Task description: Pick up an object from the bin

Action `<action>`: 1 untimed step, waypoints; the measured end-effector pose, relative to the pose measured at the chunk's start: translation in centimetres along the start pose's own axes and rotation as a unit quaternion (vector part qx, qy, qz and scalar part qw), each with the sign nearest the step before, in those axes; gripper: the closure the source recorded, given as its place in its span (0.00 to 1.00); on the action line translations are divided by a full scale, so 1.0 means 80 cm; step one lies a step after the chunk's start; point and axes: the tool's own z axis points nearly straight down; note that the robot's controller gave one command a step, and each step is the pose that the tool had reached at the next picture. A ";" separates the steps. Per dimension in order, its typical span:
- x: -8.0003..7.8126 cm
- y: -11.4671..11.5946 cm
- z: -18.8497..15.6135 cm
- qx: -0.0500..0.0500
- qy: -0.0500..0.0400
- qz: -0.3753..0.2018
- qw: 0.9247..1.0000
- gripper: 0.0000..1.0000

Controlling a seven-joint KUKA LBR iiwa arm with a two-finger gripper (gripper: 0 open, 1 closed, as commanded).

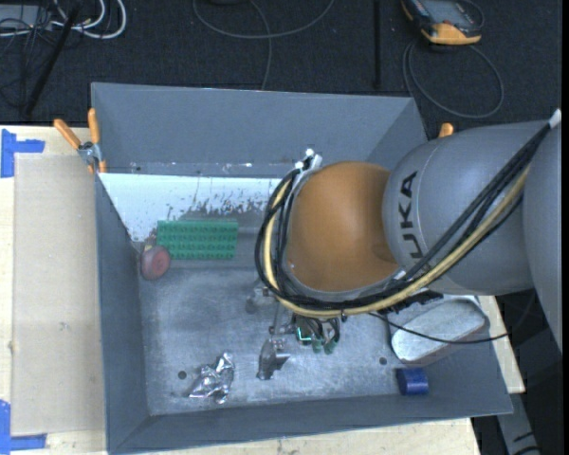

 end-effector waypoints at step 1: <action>0.029 0.032 0.101 -0.001 -0.007 -0.011 1.000 0.00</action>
Offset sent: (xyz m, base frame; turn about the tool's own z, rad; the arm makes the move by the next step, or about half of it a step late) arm -0.0288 0.0280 -0.0917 -0.0237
